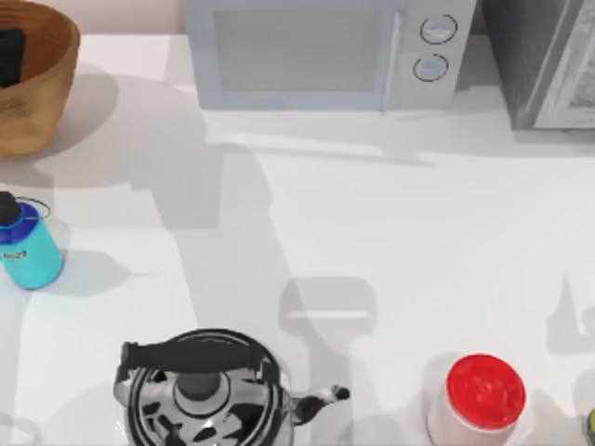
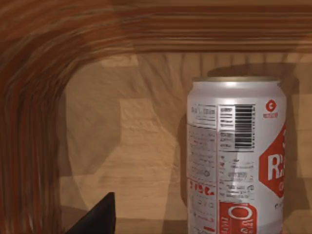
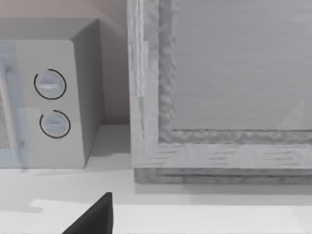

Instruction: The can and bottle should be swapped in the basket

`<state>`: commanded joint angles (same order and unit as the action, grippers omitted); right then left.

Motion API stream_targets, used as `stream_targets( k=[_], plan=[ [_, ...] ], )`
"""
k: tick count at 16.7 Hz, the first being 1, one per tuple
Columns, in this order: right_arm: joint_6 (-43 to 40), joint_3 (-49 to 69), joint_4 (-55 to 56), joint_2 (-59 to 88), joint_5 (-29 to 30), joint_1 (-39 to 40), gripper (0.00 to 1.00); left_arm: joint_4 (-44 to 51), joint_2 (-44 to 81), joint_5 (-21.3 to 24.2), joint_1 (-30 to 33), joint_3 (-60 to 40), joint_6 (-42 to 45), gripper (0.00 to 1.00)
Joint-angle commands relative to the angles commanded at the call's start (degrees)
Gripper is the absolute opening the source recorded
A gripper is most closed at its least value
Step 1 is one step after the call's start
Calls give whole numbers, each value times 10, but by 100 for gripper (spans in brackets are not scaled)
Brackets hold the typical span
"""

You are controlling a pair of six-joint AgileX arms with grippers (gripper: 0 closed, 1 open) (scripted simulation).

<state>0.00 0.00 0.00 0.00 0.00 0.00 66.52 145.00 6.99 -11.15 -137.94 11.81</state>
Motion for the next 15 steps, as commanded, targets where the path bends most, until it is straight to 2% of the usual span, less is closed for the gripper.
stream_targets(
  k=[13, 15],
  plan=[
    [0, 0, 0, 0, 0, 0, 100, -75, 62, -1, 7, 12, -7, 100],
    [0, 0, 0, 0, 0, 0, 100, -75, 62, -1, 7, 12, -7, 85]
  ],
)
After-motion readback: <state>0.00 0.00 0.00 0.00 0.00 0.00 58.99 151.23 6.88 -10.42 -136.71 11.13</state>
